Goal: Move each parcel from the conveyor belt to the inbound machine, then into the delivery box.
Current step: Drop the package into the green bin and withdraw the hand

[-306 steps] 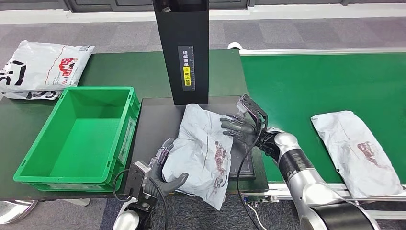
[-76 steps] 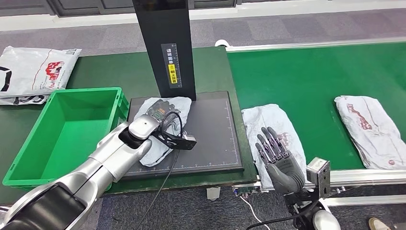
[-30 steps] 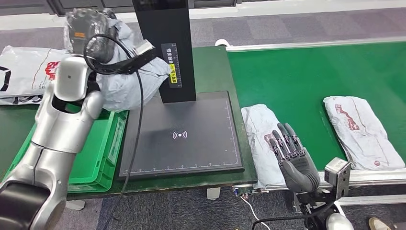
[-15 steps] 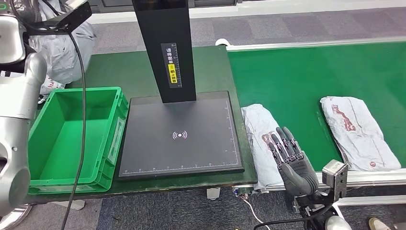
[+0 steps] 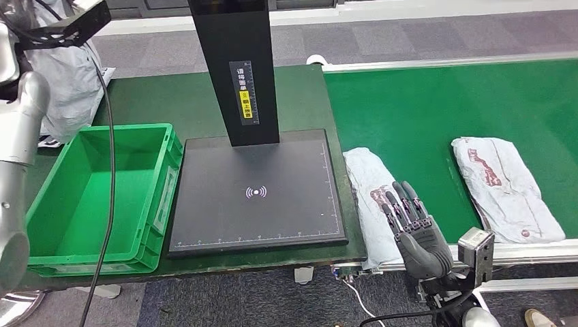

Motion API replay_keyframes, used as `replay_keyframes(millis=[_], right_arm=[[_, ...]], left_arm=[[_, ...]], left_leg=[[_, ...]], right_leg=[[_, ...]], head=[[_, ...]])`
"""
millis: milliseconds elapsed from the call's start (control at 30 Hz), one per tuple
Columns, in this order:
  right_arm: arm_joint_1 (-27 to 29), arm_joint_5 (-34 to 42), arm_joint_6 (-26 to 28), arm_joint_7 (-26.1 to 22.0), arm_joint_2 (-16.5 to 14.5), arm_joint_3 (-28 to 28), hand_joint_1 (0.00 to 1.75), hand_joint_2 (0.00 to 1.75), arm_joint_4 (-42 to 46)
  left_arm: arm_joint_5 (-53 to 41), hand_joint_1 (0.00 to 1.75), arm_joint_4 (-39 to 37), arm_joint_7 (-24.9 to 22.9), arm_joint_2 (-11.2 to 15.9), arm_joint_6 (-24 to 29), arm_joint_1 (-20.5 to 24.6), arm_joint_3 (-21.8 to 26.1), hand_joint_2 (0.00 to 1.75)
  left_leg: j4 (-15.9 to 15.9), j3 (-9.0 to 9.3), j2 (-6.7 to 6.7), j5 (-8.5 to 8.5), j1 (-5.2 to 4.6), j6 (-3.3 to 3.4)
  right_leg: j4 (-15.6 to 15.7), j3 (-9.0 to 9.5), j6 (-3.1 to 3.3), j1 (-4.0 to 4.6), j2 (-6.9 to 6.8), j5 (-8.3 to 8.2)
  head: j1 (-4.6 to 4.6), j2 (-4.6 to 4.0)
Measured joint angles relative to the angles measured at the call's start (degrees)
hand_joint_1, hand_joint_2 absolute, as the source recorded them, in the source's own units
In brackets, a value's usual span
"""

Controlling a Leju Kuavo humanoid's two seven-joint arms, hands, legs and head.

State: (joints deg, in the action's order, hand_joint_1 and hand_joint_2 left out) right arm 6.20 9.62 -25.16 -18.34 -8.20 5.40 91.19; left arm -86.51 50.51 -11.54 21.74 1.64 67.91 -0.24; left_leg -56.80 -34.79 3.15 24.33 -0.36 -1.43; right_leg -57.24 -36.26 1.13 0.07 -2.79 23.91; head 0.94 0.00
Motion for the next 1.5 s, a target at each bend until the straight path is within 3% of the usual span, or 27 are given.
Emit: replay_keyframes(millis=[133, 267, 500, 1267, 1400, 1500], right_arm=[[0.1, 0.0, 0.0, 0.0, 0.0, 0.0, 0.0, 1.75, -0.1], [0.1, 0.0, 0.0, 0.0, 0.0, 0.0, 0.0, 1.75, -0.6], [-0.1, -0.7, 0.0, 0.1, -0.2, -0.1, 0.0, 1.75, -1.9], [-2.5, -1.3, 0.0, 0.2, -0.6, -0.1, 0.0, 1.75, -5.7], [-2.4, -0.9, 0.0, 0.2, -0.6, -0.1, 0.0, 1.75, -5.7], [-2.4, -1.5, 0.0, 0.3, -0.5, -0.1, 0.0, 1.75, -5.8]], left_arm=[[0.0, 1.75, -2.0, 0.2, 0.9, -0.1, 0.8, 0.3, 1.75], [0.0, 0.0, -8.8, 1.2, 3.2, -1.6, 2.5, 1.3, 1.75], [0.5, 0.0, -12.4, 1.4, 3.9, -3.8, 3.3, 1.4, 1.75], [10.4, 0.0, -12.8, 6.1, 6.1, -7.6, 3.5, 1.6, 1.75], [24.0, 0.0, -11.6, 12.8, 5.2, -11.3, 2.8, 2.8, 1.75], [46.2, 0.0, -7.6, 18.9, 3.1, -19.2, -0.5, 5.7, 1.75]], left_leg=[[0.0, 0.01, -0.01, 0.0, 0.0, -0.01], [0.0, 0.01, -0.07, -0.02, 0.02, -0.06], [0.0, 0.01, -0.17, -0.02, 0.01, -0.07], [0.0, 0.02, -0.17, -0.03, 0.0, -0.08], [0.0, 0.03, -0.19, -0.03, 0.0, -0.08], [0.0, 0.06, -0.19, -0.01, -0.03, -0.06]], right_leg=[[0.0, -0.01, 0.02, 0.01, 0.0, 0.01], [0.0, 0.0, 0.09, 0.05, -0.06, 0.06], [0.0, 0.02, 0.09, 0.03, -0.15, 0.06], [0.0, 0.04, 0.1, 0.03, -0.17, 0.06], [0.0, 0.04, 0.09, 0.03, -0.19, 0.06], [0.0, 0.07, 0.09, -0.03, -0.2, 0.07]], head=[[0.0, 0.0], [0.0, 0.0], [0.0, 0.0], [0.0, 0.0], [0.0, 0.0], [0.0, 0.0]])
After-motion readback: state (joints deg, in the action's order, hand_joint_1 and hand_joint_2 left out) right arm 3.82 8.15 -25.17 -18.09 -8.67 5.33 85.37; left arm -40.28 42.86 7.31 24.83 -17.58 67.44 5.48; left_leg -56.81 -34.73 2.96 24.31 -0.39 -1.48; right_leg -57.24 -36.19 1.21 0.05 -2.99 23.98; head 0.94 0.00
